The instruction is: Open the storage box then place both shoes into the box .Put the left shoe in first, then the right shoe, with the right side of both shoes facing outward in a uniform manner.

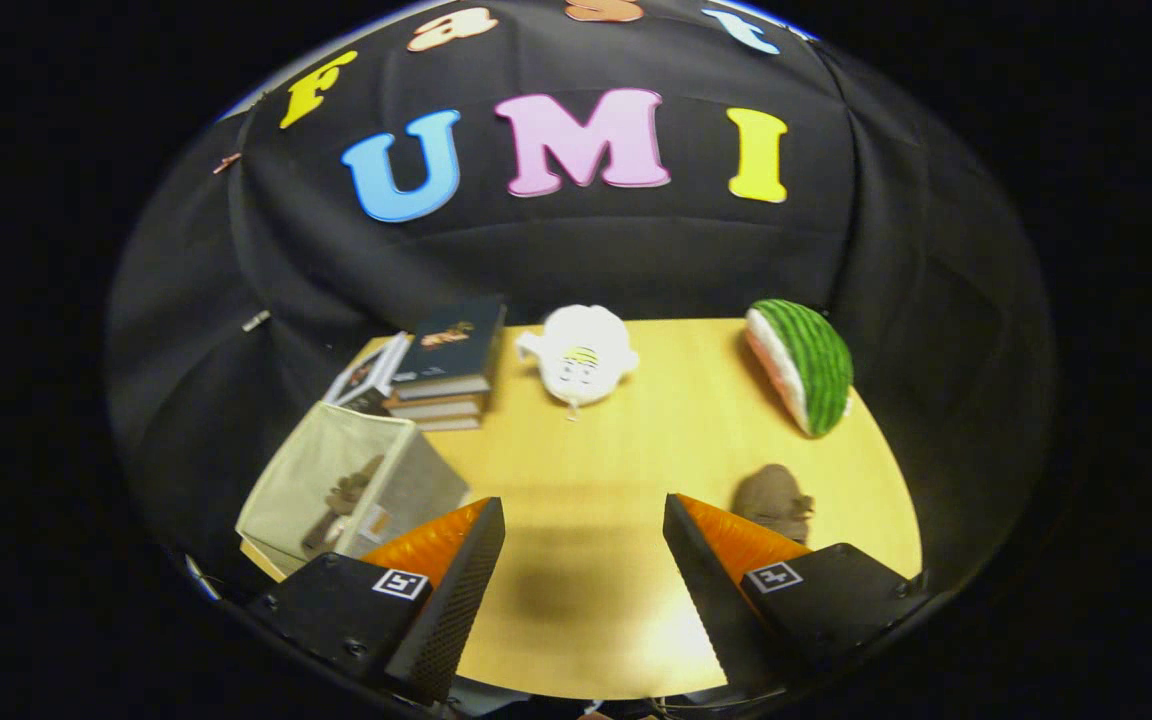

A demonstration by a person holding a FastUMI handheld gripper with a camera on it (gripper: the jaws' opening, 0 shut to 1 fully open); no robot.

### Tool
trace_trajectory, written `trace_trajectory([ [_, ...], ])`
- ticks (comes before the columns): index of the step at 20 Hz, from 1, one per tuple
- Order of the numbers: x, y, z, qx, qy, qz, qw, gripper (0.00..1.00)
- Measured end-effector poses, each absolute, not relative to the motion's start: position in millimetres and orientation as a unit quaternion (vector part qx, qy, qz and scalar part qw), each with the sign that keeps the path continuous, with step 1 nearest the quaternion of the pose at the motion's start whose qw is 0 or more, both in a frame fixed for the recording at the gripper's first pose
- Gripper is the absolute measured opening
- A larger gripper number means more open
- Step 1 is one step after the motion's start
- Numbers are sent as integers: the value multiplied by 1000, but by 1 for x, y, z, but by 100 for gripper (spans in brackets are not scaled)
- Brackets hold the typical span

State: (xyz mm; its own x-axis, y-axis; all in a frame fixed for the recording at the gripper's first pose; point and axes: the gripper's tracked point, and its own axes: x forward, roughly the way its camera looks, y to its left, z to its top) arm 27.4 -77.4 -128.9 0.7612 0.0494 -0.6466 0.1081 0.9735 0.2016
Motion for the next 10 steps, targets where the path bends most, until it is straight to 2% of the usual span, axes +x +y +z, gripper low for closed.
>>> trace_trajectory([
  [5,-8,-183,-201,92,410,-55,906,99],
  [10,-20,-224,-270,94,482,-39,870,99],
])
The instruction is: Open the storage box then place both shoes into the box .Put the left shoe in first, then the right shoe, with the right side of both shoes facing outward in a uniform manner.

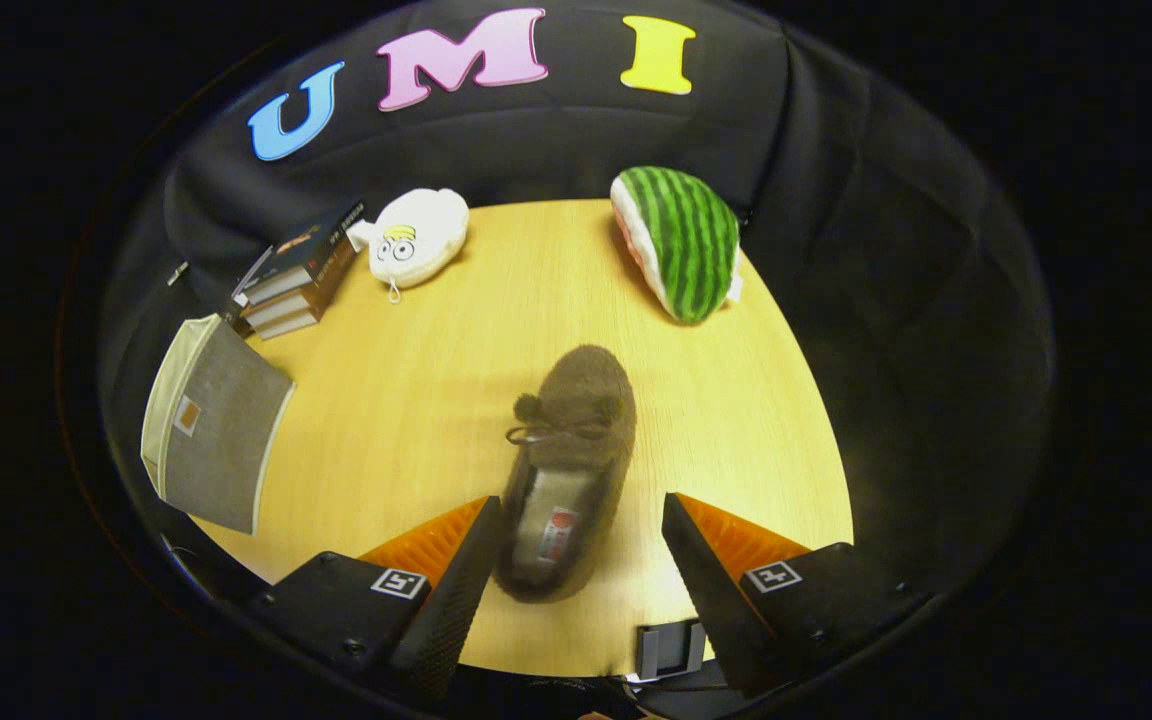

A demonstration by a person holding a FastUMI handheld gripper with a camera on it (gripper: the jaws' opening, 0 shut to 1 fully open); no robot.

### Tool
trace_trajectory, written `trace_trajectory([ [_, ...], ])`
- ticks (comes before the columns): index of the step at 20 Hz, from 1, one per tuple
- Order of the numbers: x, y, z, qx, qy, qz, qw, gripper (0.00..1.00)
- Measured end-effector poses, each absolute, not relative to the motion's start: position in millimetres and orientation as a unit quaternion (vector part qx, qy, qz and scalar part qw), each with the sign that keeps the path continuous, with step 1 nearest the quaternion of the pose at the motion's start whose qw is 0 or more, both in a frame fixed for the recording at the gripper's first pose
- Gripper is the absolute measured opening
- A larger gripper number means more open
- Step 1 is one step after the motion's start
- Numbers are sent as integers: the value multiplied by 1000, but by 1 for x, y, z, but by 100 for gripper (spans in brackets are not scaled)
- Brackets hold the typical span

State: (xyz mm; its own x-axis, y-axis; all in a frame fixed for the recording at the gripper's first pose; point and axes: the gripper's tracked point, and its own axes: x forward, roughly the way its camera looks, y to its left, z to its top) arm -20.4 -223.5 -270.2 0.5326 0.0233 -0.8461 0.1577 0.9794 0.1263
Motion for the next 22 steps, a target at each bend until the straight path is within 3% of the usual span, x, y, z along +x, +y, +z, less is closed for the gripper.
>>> trace_trajectory([
  [8,23,-241,-331,150,505,-40,849,96],
  [9,27,-240,-335,159,507,-40,846,90],
  [10,30,-238,-339,164,509,-37,844,73],
  [11,31,-232,-344,170,515,-28,840,66],
  [13,32,-232,-347,166,521,-28,837,42],
  [14,30,-238,-349,157,522,-34,838,42],
  [18,33,-243,-350,137,515,-52,844,6],
  [22,37,-223,-318,166,497,-58,850,5],
])
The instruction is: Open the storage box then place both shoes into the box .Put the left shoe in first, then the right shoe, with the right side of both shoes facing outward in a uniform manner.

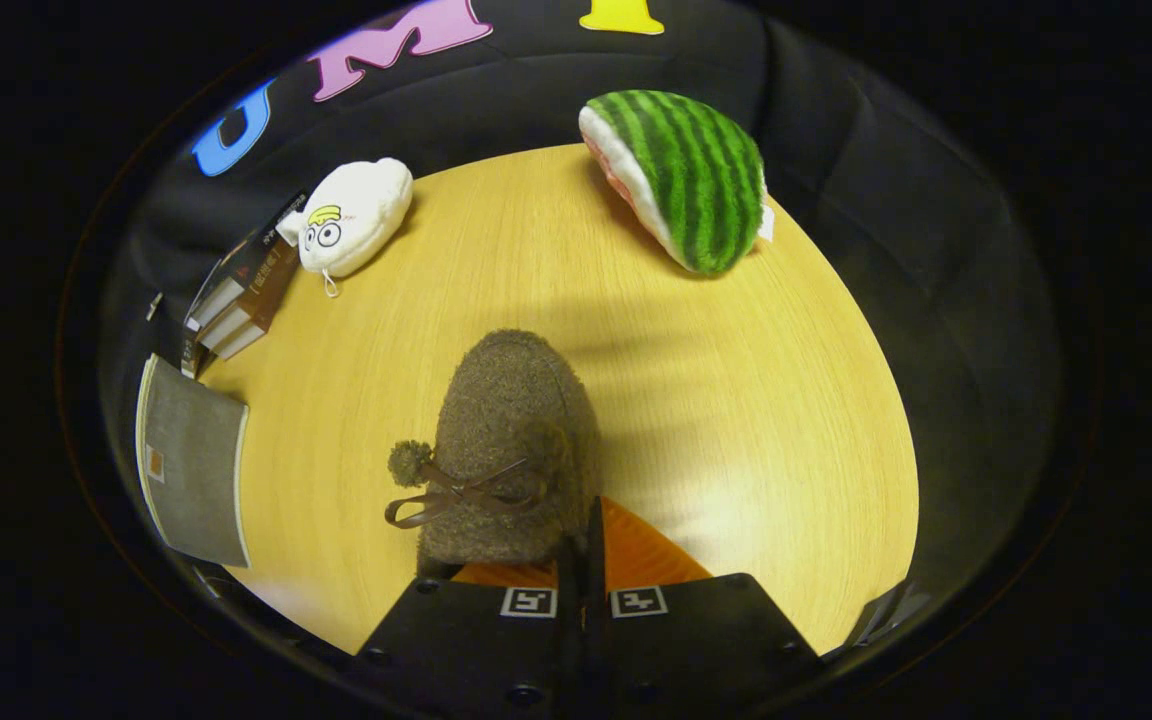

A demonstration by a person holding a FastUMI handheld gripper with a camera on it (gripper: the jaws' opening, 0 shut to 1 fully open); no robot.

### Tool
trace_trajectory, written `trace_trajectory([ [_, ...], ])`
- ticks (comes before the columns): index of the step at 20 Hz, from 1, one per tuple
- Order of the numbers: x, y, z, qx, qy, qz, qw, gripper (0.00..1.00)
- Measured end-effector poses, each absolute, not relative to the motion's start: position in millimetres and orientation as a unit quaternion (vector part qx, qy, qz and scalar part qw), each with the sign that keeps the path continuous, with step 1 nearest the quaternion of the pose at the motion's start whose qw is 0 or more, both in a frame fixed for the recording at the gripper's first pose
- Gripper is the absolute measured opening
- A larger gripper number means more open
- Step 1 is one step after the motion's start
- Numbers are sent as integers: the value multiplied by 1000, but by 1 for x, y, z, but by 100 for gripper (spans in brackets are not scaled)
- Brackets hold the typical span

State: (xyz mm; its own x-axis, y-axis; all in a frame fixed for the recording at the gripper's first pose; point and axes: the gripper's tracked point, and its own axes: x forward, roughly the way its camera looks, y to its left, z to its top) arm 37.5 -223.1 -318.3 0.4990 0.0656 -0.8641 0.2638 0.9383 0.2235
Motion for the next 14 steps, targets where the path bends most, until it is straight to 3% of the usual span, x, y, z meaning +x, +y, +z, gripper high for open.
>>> trace_trajectory([
  [5,38,-158,-238,222,456,-60,860,5],
  [14,47,17,-105,347,393,-4,852,5],
])
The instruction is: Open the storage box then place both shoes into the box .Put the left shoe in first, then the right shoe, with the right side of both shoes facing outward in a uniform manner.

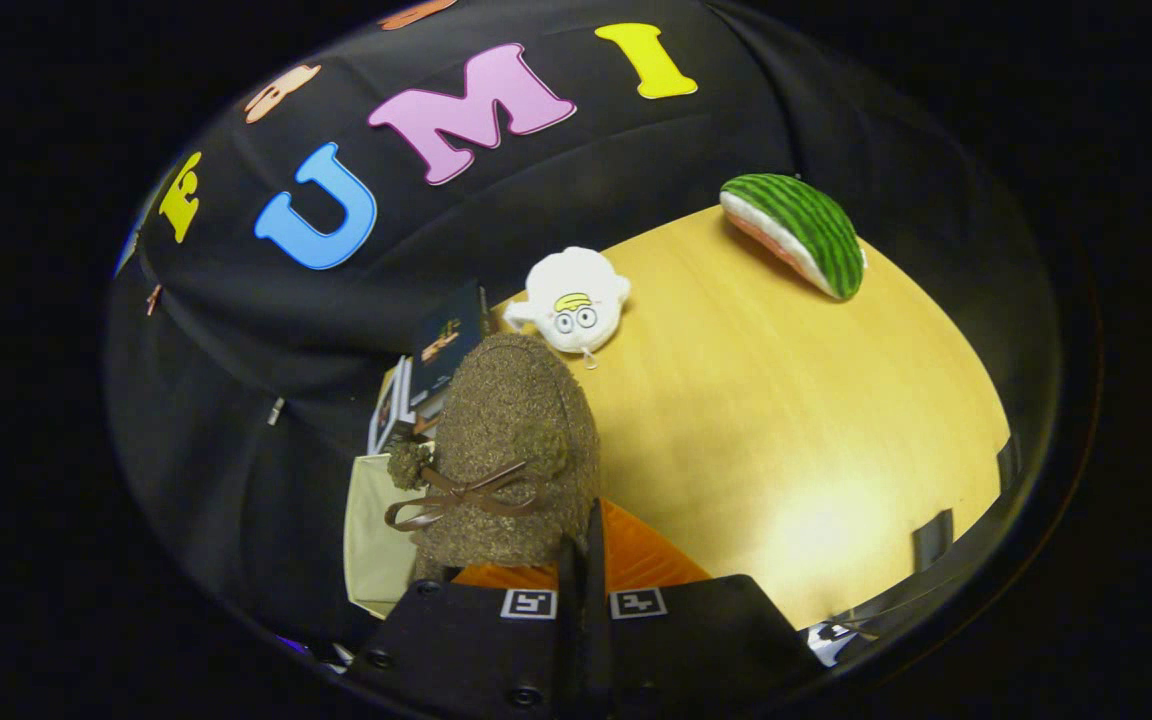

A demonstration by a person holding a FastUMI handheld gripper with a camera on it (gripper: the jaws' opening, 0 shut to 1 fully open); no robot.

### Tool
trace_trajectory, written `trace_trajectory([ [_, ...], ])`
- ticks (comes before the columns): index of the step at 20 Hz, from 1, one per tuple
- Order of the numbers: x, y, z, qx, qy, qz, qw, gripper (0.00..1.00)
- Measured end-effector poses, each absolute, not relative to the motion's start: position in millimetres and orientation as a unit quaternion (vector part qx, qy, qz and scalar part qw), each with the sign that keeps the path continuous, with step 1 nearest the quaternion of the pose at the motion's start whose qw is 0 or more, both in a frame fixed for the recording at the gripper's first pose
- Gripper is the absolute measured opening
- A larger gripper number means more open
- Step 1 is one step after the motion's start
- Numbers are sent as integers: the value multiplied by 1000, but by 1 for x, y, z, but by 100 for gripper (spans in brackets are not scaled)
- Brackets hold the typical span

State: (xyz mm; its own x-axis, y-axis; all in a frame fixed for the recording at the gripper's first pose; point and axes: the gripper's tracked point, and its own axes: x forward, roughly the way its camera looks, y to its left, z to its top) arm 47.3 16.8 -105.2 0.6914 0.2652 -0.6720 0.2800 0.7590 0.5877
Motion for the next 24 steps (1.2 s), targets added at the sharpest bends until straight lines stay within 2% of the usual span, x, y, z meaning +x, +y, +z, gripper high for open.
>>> trace_trajectory([
  [5,69,97,-81,366,364,3,857,5],
  [11,80,184,-111,342,402,19,849,5],
  [16,74,217,-149,313,443,3,840,5],
  [19,81,220,-155,301,439,-7,847,12],
  [20,81,225,-147,306,435,5,847,23],
  [22,83,236,-133,306,419,28,854,56],
  [24,85,237,-111,283,393,52,873,100],
])
